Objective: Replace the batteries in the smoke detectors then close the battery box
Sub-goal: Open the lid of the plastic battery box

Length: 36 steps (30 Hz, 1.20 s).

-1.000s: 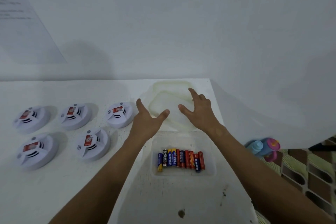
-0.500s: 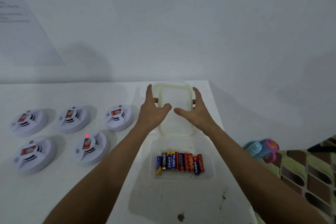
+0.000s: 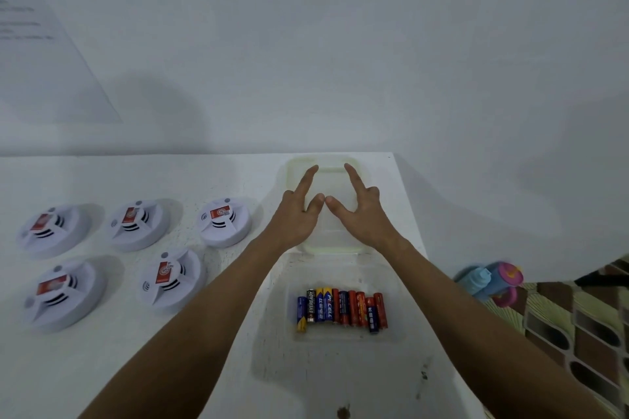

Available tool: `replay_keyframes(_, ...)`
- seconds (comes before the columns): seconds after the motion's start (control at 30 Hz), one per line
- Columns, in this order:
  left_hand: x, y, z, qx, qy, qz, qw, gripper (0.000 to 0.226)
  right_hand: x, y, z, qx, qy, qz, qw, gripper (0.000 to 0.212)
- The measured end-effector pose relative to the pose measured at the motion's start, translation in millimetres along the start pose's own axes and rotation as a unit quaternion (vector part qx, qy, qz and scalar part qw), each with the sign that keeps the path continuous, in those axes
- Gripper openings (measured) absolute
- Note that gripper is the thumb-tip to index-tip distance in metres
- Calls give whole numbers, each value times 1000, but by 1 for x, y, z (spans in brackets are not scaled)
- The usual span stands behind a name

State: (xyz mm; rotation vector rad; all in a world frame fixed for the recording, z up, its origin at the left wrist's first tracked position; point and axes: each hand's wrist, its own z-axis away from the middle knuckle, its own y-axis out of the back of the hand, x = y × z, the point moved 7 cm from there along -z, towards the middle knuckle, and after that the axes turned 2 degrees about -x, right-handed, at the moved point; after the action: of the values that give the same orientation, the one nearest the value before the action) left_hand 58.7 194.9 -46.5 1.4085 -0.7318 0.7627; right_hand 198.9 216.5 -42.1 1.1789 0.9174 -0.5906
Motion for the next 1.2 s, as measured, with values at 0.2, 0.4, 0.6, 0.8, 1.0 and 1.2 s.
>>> replay_keyframes(0.2, 9, 4, 8, 25, -12, 5, 1000, 49, 3, -2, -1, 13, 9, -26, 1000, 87)
replay_keyframes(0.4, 12, 23, 7, 87, 9, -9, 996, 64, -4, 4, 1, 65, 11, -31, 997, 97)
replay_keyframes(0.6, 6, 15, 9, 68, 69, 62, 993, 83, 1, 11, 6, 56, -29, -22, 998, 108)
replay_keyframes(0.8, 0, 15, 28, 161, 143, 134, 967, 75, 8, 21, 20, -9, -36, -31, 999, 136)
replay_keyframes(1.0, 13, 38, 20, 144, 96, -120, 978, 105, 11, 35, 7, -111, -8, 13, 994, 134)
replay_keyframes(1.2, 5, 45, -4, -46, 36, -99, 993, 93, -7, 45, -9, -166, 25, 68, 984, 119)
